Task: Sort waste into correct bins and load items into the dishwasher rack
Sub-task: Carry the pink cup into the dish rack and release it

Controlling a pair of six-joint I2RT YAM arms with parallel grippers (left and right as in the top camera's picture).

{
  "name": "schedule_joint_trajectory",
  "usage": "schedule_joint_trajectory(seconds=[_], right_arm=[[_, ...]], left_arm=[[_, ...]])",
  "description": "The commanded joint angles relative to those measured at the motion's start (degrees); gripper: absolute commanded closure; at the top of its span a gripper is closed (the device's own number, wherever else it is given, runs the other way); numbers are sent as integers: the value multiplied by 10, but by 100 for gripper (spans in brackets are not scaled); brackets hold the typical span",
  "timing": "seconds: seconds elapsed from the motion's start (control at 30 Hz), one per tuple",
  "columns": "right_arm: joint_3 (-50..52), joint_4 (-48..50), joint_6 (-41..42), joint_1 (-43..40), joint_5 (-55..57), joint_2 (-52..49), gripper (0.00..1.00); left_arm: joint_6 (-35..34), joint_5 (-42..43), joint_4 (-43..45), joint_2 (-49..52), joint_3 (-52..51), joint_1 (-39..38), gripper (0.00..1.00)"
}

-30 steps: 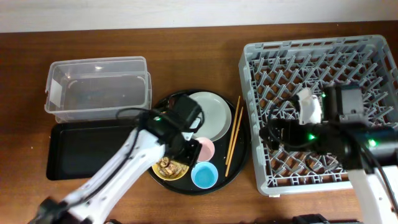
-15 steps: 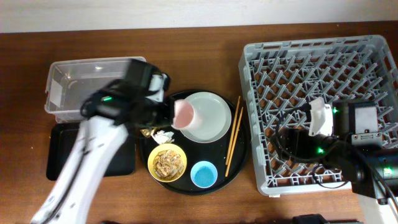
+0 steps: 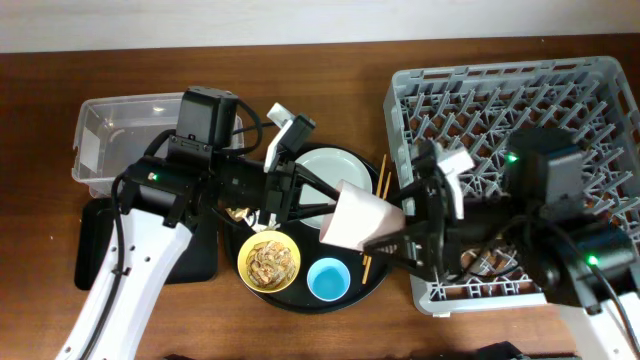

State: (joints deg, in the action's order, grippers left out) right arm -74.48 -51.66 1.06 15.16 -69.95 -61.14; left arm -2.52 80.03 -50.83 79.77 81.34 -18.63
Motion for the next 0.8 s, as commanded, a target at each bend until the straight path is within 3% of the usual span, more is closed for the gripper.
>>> schedule_joint_trajectory(seconds=[0.0, 0.07, 0.1, 0.17, 0.23, 0.33, 0.4, 0.5, 0.6, 0.77], right_arm=[[-8, 14, -2, 19, -14, -3, 44], [-8, 12, -1, 16, 31, 9, 48], [-8, 10, 15, 16, 94, 23, 48], [-8, -6, 92, 3, 248, 75, 48], [-14, -101, 153, -61, 412, 126, 48], [-31, -263, 160, -201, 622, 131, 49], [-31, -316, 159, -272, 647, 87, 49], [-18, -393, 138, -306, 657, -37, 48], [26, -365, 127, -306, 650, -113, 48], [94, -313, 73, -306, 610, -126, 48]], left_arm=[[13, 7, 3, 1, 6, -1, 99], [13, 6, 3, 1, 6, -1, 63], [13, -7, 3, 1, 6, -1, 0], [12, -84, 2, 1, 6, 2, 0], [-1, -155, 3, 1, 6, 5, 0], [-7, -186, 3, 1, 6, 7, 0], [-7, -186, 2, 1, 6, 7, 0], [-7, -186, -5, 1, 6, 7, 0], [-7, -186, -14, 1, 6, 7, 0], [-7, -193, -15, 1, 6, 7, 0]])
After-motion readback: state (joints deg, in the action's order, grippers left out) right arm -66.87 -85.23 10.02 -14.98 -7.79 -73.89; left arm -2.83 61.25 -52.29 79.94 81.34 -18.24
